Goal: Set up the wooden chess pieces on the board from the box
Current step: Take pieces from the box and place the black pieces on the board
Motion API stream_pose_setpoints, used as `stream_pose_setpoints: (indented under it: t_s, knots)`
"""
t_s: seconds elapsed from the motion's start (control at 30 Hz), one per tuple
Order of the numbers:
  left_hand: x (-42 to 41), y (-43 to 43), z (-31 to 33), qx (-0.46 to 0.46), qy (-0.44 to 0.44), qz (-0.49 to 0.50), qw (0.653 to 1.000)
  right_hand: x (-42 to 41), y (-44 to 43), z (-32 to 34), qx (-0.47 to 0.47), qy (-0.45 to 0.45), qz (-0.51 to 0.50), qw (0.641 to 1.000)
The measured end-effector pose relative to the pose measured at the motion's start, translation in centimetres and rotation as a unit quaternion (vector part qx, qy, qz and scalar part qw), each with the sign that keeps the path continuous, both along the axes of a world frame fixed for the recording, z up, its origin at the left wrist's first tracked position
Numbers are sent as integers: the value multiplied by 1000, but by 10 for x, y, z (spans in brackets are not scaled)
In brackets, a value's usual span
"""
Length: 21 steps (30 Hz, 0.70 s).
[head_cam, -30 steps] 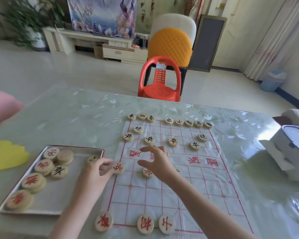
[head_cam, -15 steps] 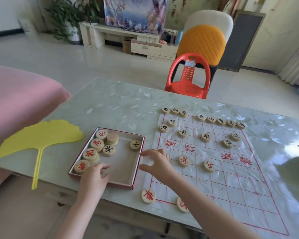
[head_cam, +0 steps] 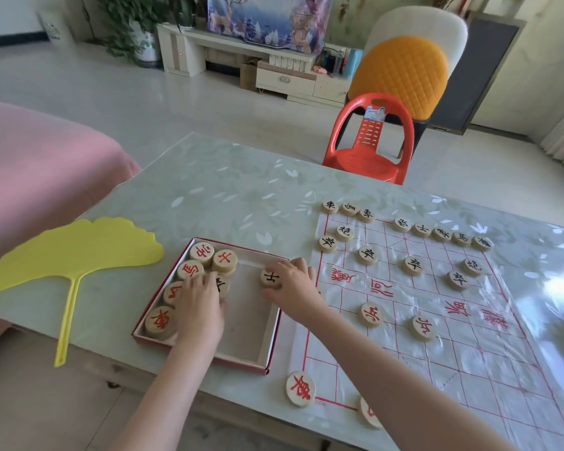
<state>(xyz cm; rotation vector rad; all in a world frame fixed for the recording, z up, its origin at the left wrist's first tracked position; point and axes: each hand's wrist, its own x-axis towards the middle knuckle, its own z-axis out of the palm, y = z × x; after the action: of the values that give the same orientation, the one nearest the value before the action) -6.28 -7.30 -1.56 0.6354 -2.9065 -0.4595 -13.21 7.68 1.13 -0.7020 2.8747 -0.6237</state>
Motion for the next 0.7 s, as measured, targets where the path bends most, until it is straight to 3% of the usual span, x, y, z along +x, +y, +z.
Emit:
stream_pose_setpoints:
  t_s: [0.17, 0.33, 0.47, 0.6, 0.7]
  knots:
    - [-14, 3, -11, -86, -11, 17, 996, -18, -13, -18, 131, 71, 32, 988]
    - [-11, 4, -6, -24, 13, 11, 1000, -24, -13, -31, 159, 110, 47, 980]
    - [-8, 9, 4, 23, 51, 11, 998, -24, -9, -26, 82, 78, 36, 993]
    - [-14, 20, 25, 57, 98, 5, 994, -25, 12, -1, -81, 40, -36, 995]
    - [-24, 51, 45, 140, 147, -38, 978, -39, 57, 19, -102, 54, -70, 991]
